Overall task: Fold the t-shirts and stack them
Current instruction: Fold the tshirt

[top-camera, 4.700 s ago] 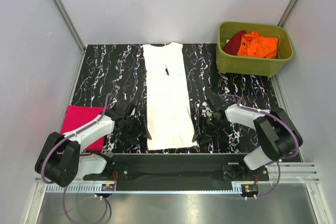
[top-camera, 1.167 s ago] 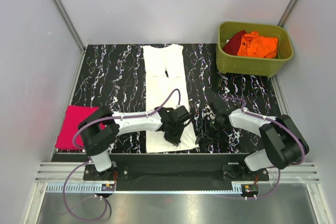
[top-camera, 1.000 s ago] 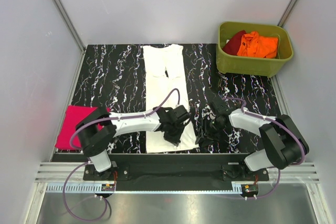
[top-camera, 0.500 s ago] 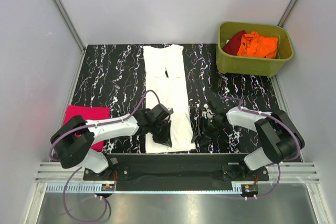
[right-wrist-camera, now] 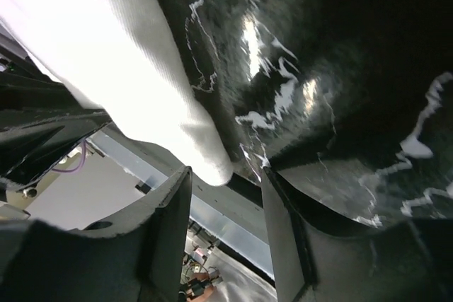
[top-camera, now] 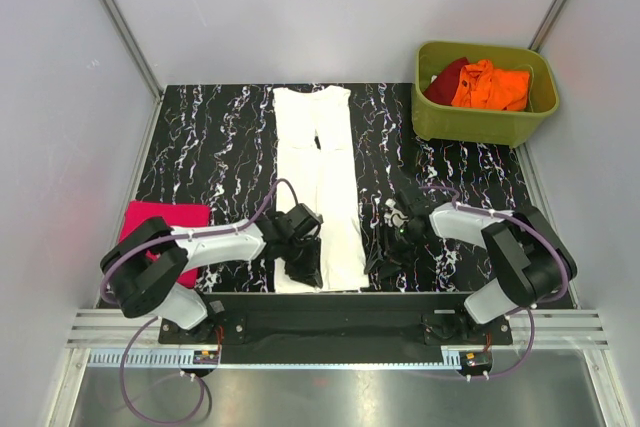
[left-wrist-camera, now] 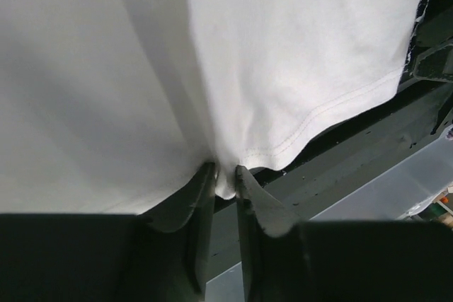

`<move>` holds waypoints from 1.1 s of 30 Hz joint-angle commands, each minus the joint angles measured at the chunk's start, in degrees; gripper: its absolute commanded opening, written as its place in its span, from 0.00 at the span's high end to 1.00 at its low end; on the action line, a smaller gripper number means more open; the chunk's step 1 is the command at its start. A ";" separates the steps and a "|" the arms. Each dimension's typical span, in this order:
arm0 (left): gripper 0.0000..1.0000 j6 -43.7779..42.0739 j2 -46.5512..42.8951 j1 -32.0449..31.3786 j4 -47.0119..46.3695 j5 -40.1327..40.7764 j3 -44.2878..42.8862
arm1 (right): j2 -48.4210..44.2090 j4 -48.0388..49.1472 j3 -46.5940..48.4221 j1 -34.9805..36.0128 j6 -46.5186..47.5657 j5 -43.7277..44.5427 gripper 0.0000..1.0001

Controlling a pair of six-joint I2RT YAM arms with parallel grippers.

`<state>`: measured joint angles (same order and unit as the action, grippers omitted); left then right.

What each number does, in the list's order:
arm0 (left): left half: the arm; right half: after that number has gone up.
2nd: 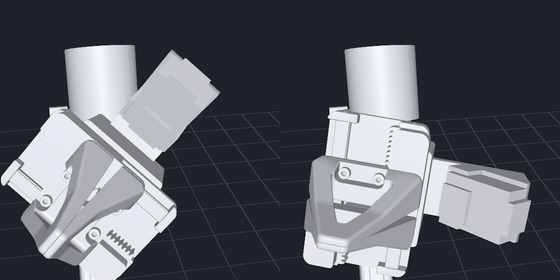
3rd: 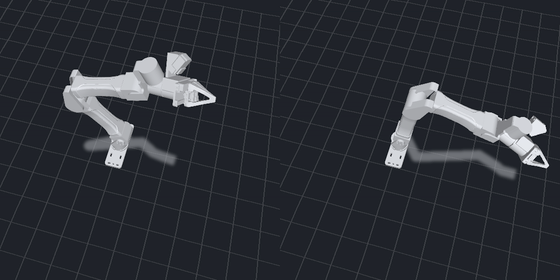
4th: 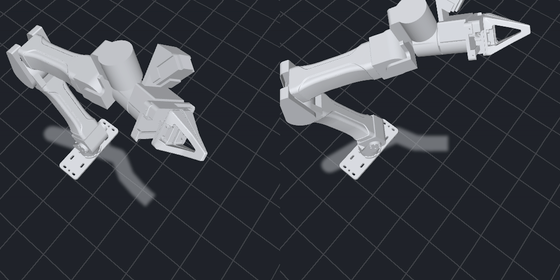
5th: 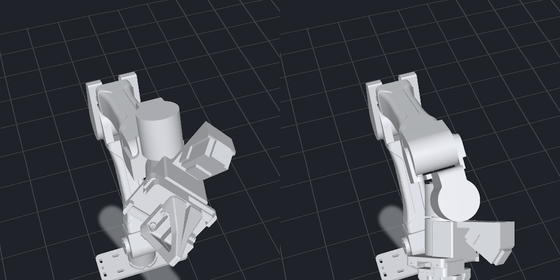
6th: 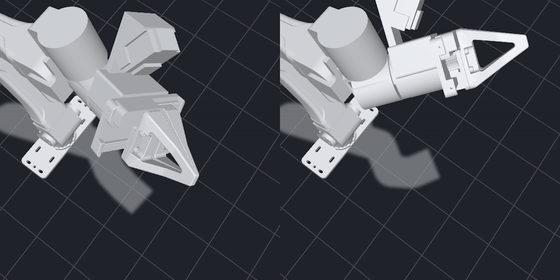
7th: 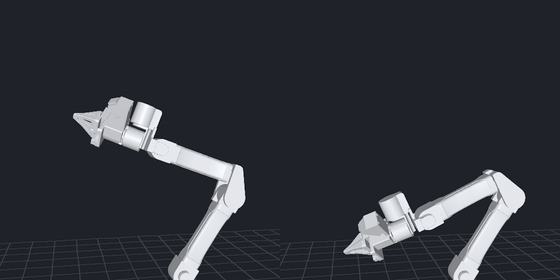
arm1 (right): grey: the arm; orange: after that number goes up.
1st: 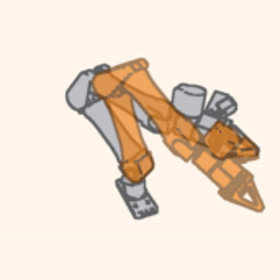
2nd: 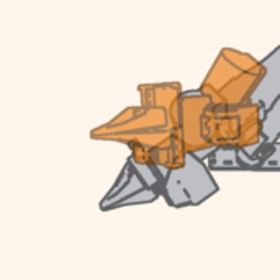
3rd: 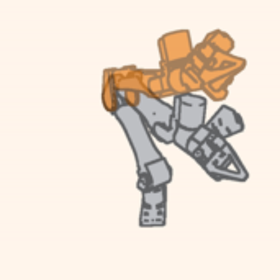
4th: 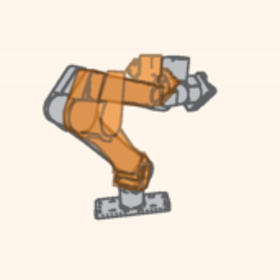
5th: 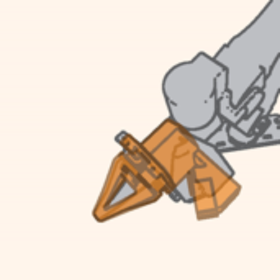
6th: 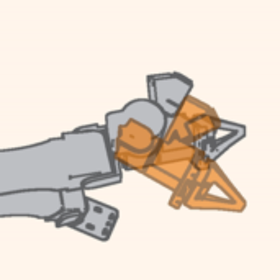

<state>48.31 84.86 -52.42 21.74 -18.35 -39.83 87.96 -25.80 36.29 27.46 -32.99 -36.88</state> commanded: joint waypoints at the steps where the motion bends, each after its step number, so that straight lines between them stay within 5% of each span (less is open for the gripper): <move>1: 0.70 -1.20 -0.57 0.22 5.15 0.86 -4.27 | -3.67 -4.06 3.51 -0.13 1.18 3.12 0.49; 6: 0.61 -2.52 -5.04 0.13 12.78 1.91 -7.27 | -5.52 -6.63 9.48 0.13 0.74 2.61 0.52; 10: 0.66 -2.88 -10.76 0.48 14.22 4.46 -10.43 | -2.28 -2.26 10.55 1.54 -0.66 -0.81 0.61; 15: 0.97 0.29 -6.84 3.38 -4.57 -5.97 -6.14 | 3.52 4.35 8.80 4.88 -4.00 -4.77 0.88; 20: 1.00 1.52 2.49 3.38 -13.65 -10.57 -1.74 | 6.43 9.54 5.46 6.02 -5.59 -6.45 0.99; 28: 1.00 -2.08 5.06 3.12 -7.51 -6.97 1.17 | 5.46 9.73 -2.19 5.94 -3.75 -2.50 0.94; 31: 0.87 -4.71 1.46 2.15 -1.63 -4.24 -3.22 | 3.63 5.35 -0.79 5.94 -1.99 -1.18 0.84; 33: 0.66 -5.51 -3.18 1.54 3.30 -2.67 -6.99 | 0.12 3.05 0.52 5.94 -1.64 0.31 0.63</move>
<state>46.11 88.42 -50.04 17.69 -25.06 -41.32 92.18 -17.85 35.22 33.06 -36.86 -40.88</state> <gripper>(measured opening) 0.297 0.303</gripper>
